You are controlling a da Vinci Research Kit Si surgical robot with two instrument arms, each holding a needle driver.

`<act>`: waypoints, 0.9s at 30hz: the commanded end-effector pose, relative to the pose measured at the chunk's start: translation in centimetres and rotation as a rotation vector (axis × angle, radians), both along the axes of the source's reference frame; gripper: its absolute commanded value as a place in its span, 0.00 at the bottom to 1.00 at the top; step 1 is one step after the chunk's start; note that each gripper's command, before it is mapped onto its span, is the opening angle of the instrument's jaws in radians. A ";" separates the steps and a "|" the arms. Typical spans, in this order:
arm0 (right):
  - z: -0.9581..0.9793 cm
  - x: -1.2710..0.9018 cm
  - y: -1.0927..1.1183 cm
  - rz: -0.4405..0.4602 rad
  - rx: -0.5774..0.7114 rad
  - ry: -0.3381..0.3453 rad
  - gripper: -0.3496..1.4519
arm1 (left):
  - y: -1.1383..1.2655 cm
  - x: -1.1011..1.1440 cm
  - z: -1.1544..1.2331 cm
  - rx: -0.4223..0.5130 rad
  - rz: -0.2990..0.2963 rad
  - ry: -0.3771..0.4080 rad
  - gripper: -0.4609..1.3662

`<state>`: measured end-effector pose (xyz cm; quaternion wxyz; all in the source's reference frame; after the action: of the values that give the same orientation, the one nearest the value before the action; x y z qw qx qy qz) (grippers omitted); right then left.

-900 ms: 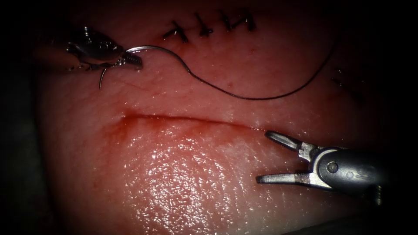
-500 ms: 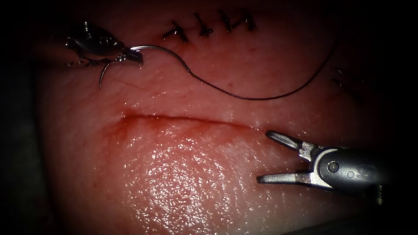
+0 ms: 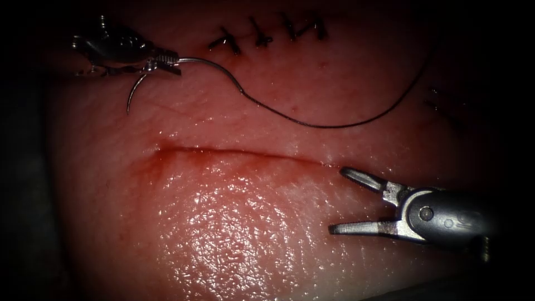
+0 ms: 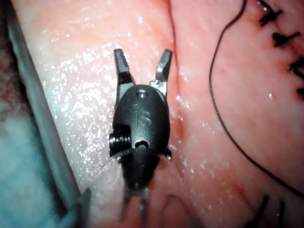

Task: Wound Closure
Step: Pick up the needle

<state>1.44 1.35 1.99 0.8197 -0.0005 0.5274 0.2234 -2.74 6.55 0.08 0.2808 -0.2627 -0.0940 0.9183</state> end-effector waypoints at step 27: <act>-0.03 -0.01 -0.01 -0.010 -0.006 -0.003 0.70 | 0.02 0.04 0.51 0.050 -0.063 -0.018 0.73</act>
<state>1.42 1.34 1.97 0.8216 -0.0008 0.5268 0.2177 -2.70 6.56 0.62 0.3133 -0.2661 -0.1149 0.9043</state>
